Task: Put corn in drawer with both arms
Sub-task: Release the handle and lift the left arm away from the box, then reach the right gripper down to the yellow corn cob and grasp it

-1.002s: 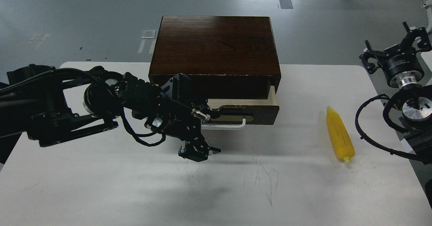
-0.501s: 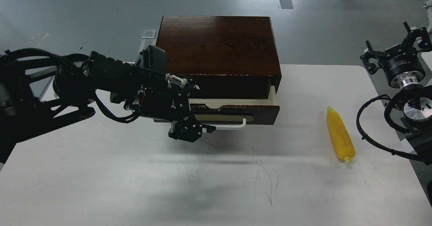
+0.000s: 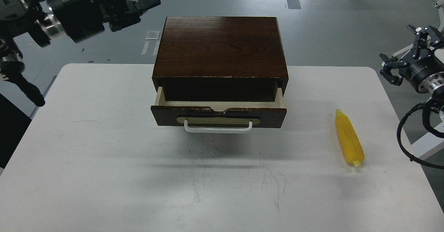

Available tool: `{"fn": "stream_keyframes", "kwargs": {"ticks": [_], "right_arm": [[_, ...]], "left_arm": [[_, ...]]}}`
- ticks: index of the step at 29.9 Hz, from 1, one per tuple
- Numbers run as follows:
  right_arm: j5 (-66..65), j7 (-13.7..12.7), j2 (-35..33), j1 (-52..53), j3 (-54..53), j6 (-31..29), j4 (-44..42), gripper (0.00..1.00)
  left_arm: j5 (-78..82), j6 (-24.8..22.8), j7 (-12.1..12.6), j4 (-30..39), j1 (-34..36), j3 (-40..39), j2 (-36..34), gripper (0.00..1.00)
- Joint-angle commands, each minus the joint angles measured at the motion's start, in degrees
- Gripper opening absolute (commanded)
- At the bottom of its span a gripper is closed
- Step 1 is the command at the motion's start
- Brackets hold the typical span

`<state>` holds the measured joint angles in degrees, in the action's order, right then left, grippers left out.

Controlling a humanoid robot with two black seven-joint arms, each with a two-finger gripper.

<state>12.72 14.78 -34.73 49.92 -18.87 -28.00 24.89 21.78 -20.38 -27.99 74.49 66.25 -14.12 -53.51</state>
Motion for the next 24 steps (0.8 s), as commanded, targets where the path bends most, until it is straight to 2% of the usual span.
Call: {"fn": "stream_keyframes", "kwargs": {"ticks": [1, 3, 7, 10, 11, 14, 17, 19, 21, 24], "right_arm": [[-5.49, -0.1, -4.1, 1.14, 2.6, 0.0, 3.92, 1.0], [-11.11, -0.01, -6.48, 2.54, 3.66, 0.0, 7.97, 1.0], [-26.54, -0.19, -10.17, 4.48, 5.06, 0.0, 17.01, 1.0], [-37.91, -1.5, -11.85, 4.75, 5.24, 0.0, 22.29, 1.0], [-42.81, -2.81, -12.46, 4.75, 5.33, 0.0, 24.83, 1.0], [-54.07, -4.49, -13.61, 4.57, 5.59, 0.75, 29.94, 1.0], [-66.21, -4.58, -13.52, 4.48, 7.43, 4.17, 29.34, 1.0], [-75.41, -4.5, -13.35, 4.83, 9.36, 5.93, 29.16, 1.0], [-80.54, -4.41, -13.08, 5.62, 10.77, 6.2, 28.73, 1.0], [-80.92, -4.32, -11.94, 6.15, 13.15, 6.38, 27.67, 1.0]], "left_arm": [[-14.79, -2.64, -0.01, -9.59, -2.08, -0.21, 3.84, 0.98], [-22.37, -4.05, -0.01, -13.39, -2.52, -0.38, 5.61, 0.98], [-36.6, -5.37, -0.01, -16.04, -3.31, -0.56, 7.45, 0.98], [-41.11, -5.55, -0.01, -16.74, -4.28, -1.26, 8.34, 0.98], [-41.9, -5.55, -0.01, -17.09, -4.98, -2.65, 9.12, 0.98], [-41.74, -5.28, -0.01, -19.28, -8.31, -6.61, 11.32, 0.98], [-41.56, -5.46, 0.56, -23.5, -9.55, -7.59, 13.25, 0.98], [-41.73, -5.98, 3.45, -27.26, -10.17, -7.76, 15.01, 0.98], [-41.91, -7.62, 4.87, -30.26, -10.35, -7.94, 15.98, 0.98], [-42.0, -7.62, 5.05, -31.24, -10.7, -8.82, 16.07, 0.98]]}}
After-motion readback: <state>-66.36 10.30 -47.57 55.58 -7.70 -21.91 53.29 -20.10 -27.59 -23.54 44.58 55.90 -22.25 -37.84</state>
